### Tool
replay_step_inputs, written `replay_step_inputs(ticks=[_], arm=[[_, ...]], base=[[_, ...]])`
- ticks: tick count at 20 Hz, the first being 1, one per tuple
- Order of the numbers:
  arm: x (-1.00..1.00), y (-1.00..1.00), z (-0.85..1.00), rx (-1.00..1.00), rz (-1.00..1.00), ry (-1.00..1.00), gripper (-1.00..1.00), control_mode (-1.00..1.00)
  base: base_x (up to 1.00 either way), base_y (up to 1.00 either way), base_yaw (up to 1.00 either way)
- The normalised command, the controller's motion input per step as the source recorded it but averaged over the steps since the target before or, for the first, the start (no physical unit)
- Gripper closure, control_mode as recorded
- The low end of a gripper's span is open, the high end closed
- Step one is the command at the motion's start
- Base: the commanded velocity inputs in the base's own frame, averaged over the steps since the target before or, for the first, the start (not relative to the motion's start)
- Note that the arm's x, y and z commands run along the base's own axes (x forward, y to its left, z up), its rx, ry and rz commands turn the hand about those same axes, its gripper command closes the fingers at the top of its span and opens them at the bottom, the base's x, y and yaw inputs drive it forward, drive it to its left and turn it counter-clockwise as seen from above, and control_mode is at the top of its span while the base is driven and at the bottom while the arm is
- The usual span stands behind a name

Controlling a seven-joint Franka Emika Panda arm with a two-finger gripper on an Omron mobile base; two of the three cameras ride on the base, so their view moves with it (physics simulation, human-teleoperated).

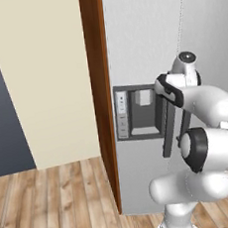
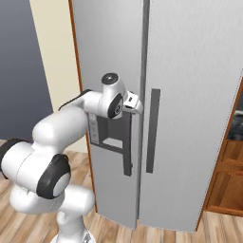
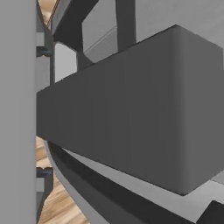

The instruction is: Take the bottled waters from the counter and place them in the freezer to freeze. Close the freezer door after placing the bottles.

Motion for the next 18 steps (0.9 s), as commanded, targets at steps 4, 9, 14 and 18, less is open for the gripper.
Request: replay_step_inputs(ticks=[4, 9, 14, 18], arm=[[0.36, -0.01, -0.13, -0.04, 0.0, 0.0, -1.0, -1.0], [0.26, -0.08, -0.06, -0.01, 0.0, 0.0, -1.0, -1.0], [0.15, -0.04, 0.0, 0.0, 0.0, -0.01, -1.0, -1.0], [0.12, -0.05, 0.0, 0.0, 0.0, -0.1, -1.0, -1.0]], base=[[0.0, 0.0, 0.0], [0.0, 0.0, 0.0], [0.0, 0.0, 0.0], [0.0, 0.0, 0.0]])
